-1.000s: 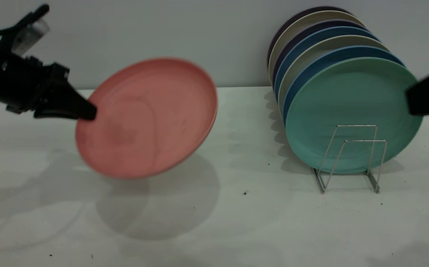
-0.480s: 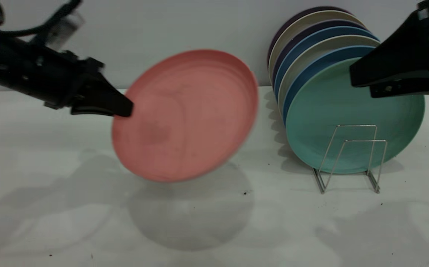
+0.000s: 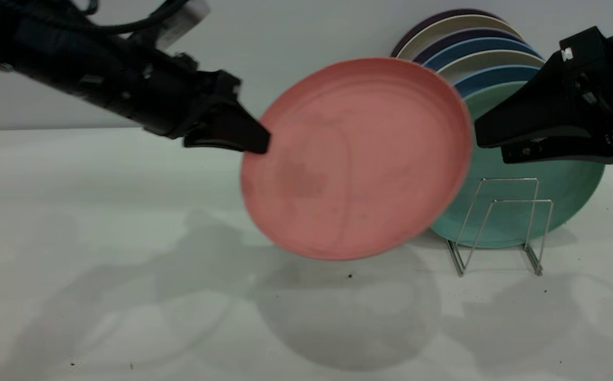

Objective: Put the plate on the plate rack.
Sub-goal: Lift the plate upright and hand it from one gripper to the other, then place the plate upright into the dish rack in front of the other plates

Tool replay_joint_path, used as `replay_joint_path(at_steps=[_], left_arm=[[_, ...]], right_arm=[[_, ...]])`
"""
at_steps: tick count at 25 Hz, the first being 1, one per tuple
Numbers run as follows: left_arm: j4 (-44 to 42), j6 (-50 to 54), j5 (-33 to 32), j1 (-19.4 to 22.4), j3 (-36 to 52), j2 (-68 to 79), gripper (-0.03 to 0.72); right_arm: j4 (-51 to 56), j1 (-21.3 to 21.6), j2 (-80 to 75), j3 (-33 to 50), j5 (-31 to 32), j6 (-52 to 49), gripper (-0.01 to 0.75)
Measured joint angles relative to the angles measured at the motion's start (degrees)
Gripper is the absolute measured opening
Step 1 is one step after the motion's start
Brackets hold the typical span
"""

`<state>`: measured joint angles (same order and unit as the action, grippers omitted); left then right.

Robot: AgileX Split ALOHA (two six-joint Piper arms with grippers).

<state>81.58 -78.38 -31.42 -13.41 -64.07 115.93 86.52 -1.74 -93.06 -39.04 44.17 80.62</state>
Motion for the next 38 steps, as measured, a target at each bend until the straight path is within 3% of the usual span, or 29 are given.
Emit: replay_joint_path(at_steps=[9,15,19,27,30,34,38], left_arm=[[2.07,-0.42,2.07,-4.08,-0.31,0.0,0.014],[4.95,-2.12,0.21,-4.64,-1.36,0.12,0.026],[5.6,-1.57,-5.4,-6.33,-1.51,-0.2,0.02],[5.38,-1.89,-6.93,-6.47,-1.51,-0.19,0.02],[6.07,-4.81,-8.4,-6.4,-1.51,-0.19,0.023],[8.19,-7.41,-8.78,-6.22,-1.51,-0.19,0.029],[8.18,-7.58,-9.26,-6.16,-1.51,-0.19,0.046]], right_arm=[[0.06,0.0,0.0,0.0,-0.72,0.32,0.417],[-0.27,0.38,0.0,0.0,-4.03,0.32,0.417],[-0.09,-0.09,0.0,0.0,-2.72,0.39,0.417],[0.03,-0.09,0.0,0.0,-4.16,0.39,0.413],[-0.03,-0.09,0.0,0.0,-2.92,0.39,0.352],[-0.89,-0.09,0.0,-0.02,-1.33,1.62,0.129],[-2.47,0.02,0.06,-0.22,-1.99,2.52,0.13]])
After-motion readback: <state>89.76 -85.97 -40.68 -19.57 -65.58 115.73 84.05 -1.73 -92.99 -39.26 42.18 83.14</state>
